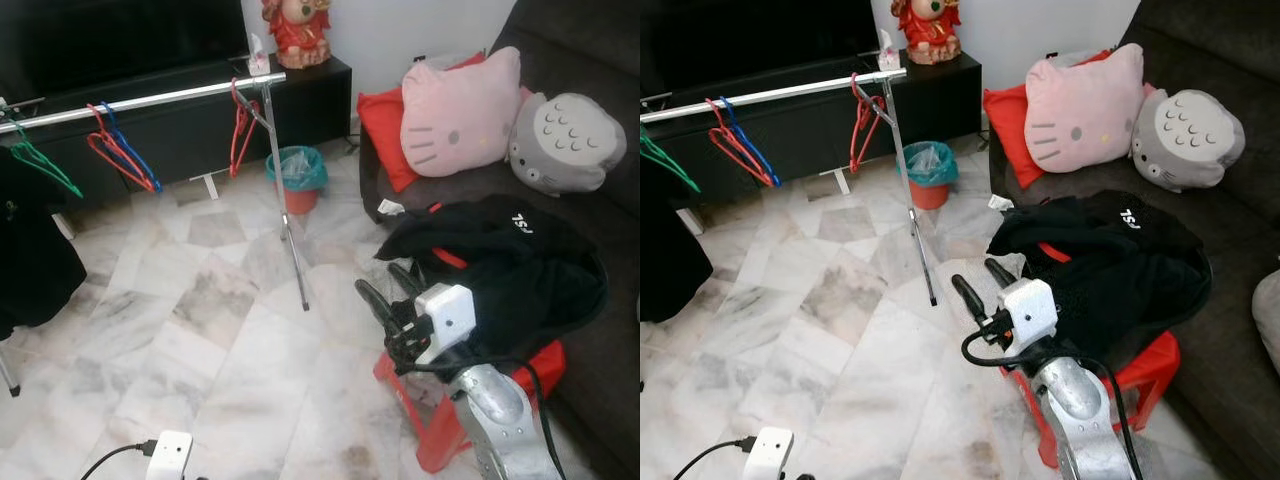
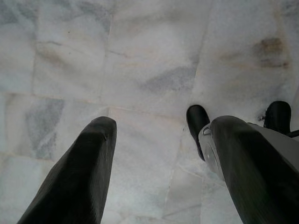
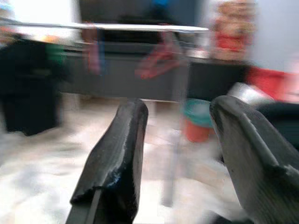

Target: Hang hanger

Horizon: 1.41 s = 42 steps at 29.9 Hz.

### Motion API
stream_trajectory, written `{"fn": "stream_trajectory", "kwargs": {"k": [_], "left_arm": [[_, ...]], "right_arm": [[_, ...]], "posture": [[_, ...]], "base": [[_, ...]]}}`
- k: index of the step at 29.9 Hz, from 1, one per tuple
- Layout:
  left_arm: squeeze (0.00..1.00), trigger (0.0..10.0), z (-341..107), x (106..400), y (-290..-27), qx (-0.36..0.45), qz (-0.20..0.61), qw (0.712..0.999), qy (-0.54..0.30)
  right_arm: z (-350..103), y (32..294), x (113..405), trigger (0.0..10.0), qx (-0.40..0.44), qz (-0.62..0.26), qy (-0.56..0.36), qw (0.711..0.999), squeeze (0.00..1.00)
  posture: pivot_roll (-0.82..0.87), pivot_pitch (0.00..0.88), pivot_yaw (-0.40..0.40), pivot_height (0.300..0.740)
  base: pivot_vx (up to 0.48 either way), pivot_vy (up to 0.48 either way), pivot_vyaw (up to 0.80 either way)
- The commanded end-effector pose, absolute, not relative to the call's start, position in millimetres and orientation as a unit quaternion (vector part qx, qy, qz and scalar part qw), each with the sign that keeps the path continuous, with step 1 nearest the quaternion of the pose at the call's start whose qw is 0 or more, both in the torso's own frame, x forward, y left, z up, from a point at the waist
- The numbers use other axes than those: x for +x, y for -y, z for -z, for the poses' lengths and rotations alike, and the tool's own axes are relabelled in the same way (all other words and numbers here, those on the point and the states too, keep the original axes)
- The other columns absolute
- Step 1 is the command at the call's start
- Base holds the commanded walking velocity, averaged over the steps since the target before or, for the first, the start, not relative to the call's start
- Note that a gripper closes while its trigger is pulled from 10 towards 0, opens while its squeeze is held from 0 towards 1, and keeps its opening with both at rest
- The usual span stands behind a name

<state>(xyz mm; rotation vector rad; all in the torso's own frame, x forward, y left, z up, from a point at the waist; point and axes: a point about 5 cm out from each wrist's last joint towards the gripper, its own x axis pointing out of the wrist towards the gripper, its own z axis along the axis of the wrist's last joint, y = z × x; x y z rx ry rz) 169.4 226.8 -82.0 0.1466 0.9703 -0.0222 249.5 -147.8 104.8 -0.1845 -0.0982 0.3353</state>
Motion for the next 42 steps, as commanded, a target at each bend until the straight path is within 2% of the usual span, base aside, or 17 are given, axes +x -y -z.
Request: {"fn": "stream_trajectory", "kwargs": {"k": [1,4,7,12,18,21,27,28,29,42], "left_arm": [[0.00,10.0,82.9,166.7,-228.5,0.074,0.010,0.879,-0.471],[0.00,10.0,82.8,166.7,-228.9,0.074,0.010,0.879,-0.471],[0.00,10.0,82.6,167.1,-229.4,0.075,0.011,0.879,-0.471],[0.00,10.0,81.9,169.0,-228.9,0.078,0.014,0.879,-0.470],[0.00,10.0,80.4,171.3,-230.8,0.080,0.012,0.881,-0.467],[0.00,10.0,80.5,170.3,-232.1,0.081,0.011,0.880,-0.469],[0.00,10.0,81.0,169.6,-231.8,0.080,0.010,0.879,-0.470],[0.00,10.0,81.0,169.6,-231.6,0.079,0.010,0.879,-0.470],[0.00,10.0,81.0,169.7,-231.5,0.079,0.009,0.879,-0.469],[0.00,10.0,80.6,170.7,-230.8,0.077,0.011,0.881,-0.467]], "right_arm": [[-108.1,170.9,241.4,10.0,-0.164,-0.073,0.061,0.982,0.00],[-104.2,183.3,224.2,10.0,-0.224,-0.028,0.057,0.972,0.00],[-84.9,202.1,202.3,10.0,-0.216,0.033,-0.007,0.976,0.00],[-47.2,195.6,188.5,10.0,-0.233,-0.015,-0.083,0.969,0.00],[-23.4,188.4,188.2,10.0,-0.242,-0.043,-0.136,0.960,0.00],[-8.3,194.7,194.6,10.0,-0.272,-0.022,-0.174,0.946,0.00],[2.2,194.4,206.1,10.0,-0.281,-0.012,-0.182,0.942,0.00],[3.5,192.9,208.7,10.0,-0.282,-0.012,-0.178,0.943,0.74],[4.8,192.8,210.1,10.0,-0.282,-0.008,-0.180,0.942,1.00],[12.4,187.4,209.5,10.0,-0.311,0.050,-0.150,0.937,1.00]], "posture": [[-0.15,0.000,0.053,0.740],[-0.16,0.000,0.058,0.740],[-0.17,0.000,0.064,0.740],[-0.17,0.000,0.071,0.740],[-0.16,0.000,0.070,0.740],[-0.16,0.000,0.073,0.740],[-0.15,0.000,0.073,0.740],[-0.15,0.000,0.073,0.740],[-0.15,0.000,0.073,0.740],[-0.15,0.000,0.078,0.740]], "base": [[0.000,0.000,0.00],[0.000,0.000,0.00],[0.000,0.000,0.00],[0.000,0.000,0.00],[0.000,0.000,0.00],[0.000,0.000,0.00],[0.000,0.000,0.00],[0.000,0.000,0.00],[0.000,0.000,0.00],[0.000,0.000,0.00]]}}
